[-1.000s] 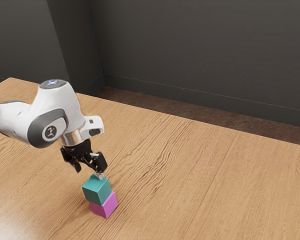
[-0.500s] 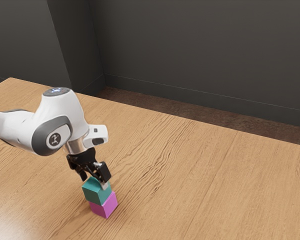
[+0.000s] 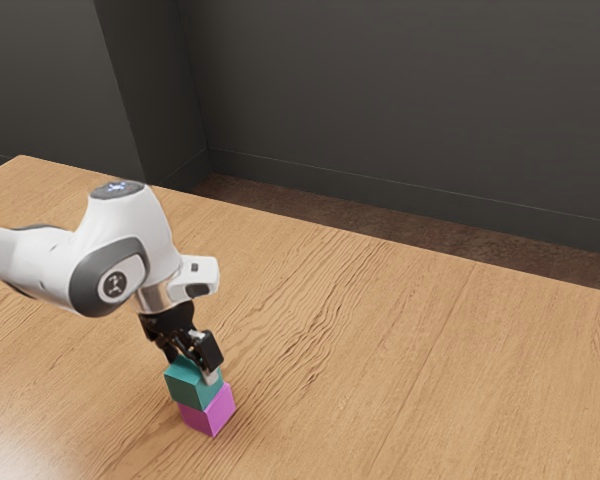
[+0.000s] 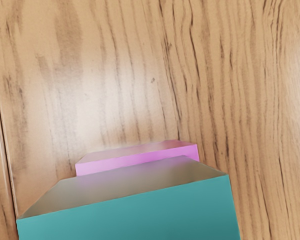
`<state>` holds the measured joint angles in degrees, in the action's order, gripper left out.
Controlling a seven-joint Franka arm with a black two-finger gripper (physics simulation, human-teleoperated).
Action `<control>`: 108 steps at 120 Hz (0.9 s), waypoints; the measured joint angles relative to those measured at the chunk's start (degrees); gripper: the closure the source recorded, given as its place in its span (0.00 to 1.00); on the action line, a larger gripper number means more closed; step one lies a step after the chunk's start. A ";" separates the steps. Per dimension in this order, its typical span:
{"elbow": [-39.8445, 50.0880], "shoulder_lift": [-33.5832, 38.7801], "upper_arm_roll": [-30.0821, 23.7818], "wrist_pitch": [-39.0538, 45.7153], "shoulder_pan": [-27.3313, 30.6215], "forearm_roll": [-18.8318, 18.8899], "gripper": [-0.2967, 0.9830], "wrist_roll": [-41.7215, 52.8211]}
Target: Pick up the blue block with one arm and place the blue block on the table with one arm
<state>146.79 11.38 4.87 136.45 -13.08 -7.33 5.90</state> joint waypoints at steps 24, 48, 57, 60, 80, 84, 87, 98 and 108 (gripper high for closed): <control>0.01 -1.13 0.04 0.46 0.01 -1.03 0.23 1.11; 0.09 -1.37 0.06 0.65 -0.01 -1.56 0.23 1.91; 0.09 -1.93 0.06 0.81 -0.01 -1.69 0.23 2.15; 0.09 -2.05 0.06 0.85 -0.01 -1.73 0.23 2.22; 0.10 -2.31 0.05 1.04 -0.01 -1.86 0.30 2.64; 0.10 -2.33 0.05 1.06 -0.01 -1.88 0.33 2.70; 0.08 -2.33 0.03 1.07 0.00 -1.91 0.34 2.75; 0.06 -2.34 -0.02 1.13 0.00 -1.92 0.39 2.85; 0.02 -2.33 -0.06 1.16 0.01 -1.86 0.42 2.87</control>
<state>146.81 9.05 4.81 137.61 -13.07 -9.19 8.77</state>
